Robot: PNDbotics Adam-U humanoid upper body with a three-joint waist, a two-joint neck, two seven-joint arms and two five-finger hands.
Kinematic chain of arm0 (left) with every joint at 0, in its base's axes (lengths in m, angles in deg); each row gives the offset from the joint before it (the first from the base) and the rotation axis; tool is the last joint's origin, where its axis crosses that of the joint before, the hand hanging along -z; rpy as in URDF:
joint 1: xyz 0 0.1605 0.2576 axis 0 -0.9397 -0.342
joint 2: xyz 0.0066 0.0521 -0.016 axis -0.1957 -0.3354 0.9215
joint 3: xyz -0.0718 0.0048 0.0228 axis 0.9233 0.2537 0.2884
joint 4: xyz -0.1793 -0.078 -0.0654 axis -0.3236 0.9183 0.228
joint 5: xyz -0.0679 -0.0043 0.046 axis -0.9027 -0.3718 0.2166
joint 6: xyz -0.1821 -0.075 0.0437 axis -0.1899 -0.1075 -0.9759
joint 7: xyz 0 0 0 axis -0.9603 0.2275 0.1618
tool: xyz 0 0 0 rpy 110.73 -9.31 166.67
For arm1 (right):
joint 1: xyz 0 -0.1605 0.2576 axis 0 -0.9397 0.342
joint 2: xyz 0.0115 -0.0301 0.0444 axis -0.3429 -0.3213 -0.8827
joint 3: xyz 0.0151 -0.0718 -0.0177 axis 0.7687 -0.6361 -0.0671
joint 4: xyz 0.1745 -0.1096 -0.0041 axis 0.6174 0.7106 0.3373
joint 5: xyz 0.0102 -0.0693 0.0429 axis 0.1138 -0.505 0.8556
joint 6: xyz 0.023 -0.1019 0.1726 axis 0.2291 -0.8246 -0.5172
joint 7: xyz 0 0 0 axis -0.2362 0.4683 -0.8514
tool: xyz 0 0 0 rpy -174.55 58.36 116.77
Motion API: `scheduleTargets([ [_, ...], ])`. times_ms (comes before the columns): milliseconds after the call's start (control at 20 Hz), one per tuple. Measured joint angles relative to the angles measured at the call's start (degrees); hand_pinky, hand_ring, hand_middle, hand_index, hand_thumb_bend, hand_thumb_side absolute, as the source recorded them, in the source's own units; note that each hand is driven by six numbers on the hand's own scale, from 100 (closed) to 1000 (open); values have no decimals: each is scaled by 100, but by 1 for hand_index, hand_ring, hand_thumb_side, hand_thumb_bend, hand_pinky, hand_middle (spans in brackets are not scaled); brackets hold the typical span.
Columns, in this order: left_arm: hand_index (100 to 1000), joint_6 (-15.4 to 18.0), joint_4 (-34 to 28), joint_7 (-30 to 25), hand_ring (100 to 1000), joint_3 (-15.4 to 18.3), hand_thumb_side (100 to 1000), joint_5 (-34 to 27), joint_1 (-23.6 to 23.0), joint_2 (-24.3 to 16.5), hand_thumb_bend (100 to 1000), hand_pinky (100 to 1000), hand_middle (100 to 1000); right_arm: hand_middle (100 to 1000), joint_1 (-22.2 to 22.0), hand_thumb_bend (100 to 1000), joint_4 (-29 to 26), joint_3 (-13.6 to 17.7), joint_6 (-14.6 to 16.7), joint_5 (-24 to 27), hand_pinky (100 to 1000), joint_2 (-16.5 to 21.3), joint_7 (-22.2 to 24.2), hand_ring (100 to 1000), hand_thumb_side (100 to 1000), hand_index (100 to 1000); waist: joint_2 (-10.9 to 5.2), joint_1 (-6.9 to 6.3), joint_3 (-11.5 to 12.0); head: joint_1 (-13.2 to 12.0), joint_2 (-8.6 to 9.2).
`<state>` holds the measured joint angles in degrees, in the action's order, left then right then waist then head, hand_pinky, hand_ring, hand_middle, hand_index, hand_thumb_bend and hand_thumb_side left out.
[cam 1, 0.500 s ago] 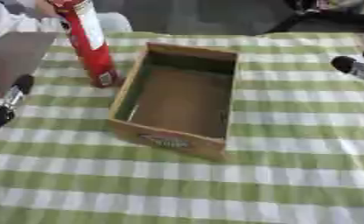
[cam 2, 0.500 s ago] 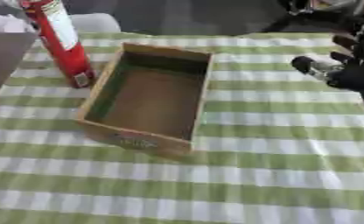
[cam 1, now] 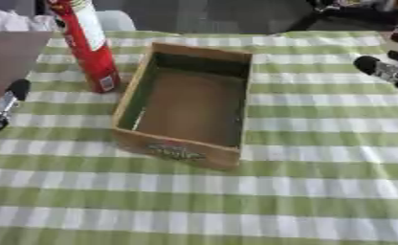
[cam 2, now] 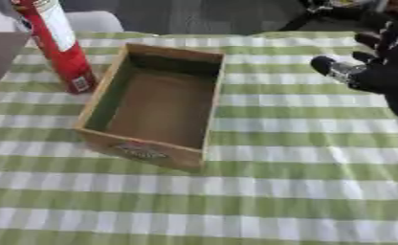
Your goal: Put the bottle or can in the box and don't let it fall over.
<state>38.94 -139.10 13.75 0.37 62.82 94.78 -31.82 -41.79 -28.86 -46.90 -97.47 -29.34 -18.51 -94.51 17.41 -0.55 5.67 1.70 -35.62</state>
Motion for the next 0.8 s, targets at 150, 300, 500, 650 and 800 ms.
scheduleTargets([
  [150, 844, -8, 44, -14, 797, -2, 235, 0, 63, 0, 573, 803, 752, 1000, 0, 669, 0, 0, 0, 0, 953, 0, 2, 1000, 100, 974, 31, 2, 0, 2, -7],
  [300, 844, -10, 84, -37, 797, -25, 236, -4, 143, -1, 575, 803, 753, 1000, 0, 668, 0, 0, 2, -1, 953, 0, 5, 1000, 100, 974, 49, 4, -1, -2, -7],
  [500, 845, -19, 193, -86, 800, -72, 243, -46, 314, -8, 587, 807, 754, 1000, 0, 667, 0, -1, 6, -2, 953, 0, 15, 1000, 100, 975, 66, 8, -1, -15, 0],
  [650, 850, -71, 384, -185, 807, -144, 256, -71, 541, -27, 602, 811, 757, 1000, 2, 668, 0, -10, -1, -4, 954, 0, 27, 1000, 100, 975, 77, 24, -9, -36, 3],
  [800, 853, -111, 638, -329, 813, -222, 265, -109, 785, -83, 619, 814, 760, 1000, 4, 667, 0, -35, -11, -5, 954, 0, 41, 1000, 100, 975, 101, 40, -25, -60, 5],
])
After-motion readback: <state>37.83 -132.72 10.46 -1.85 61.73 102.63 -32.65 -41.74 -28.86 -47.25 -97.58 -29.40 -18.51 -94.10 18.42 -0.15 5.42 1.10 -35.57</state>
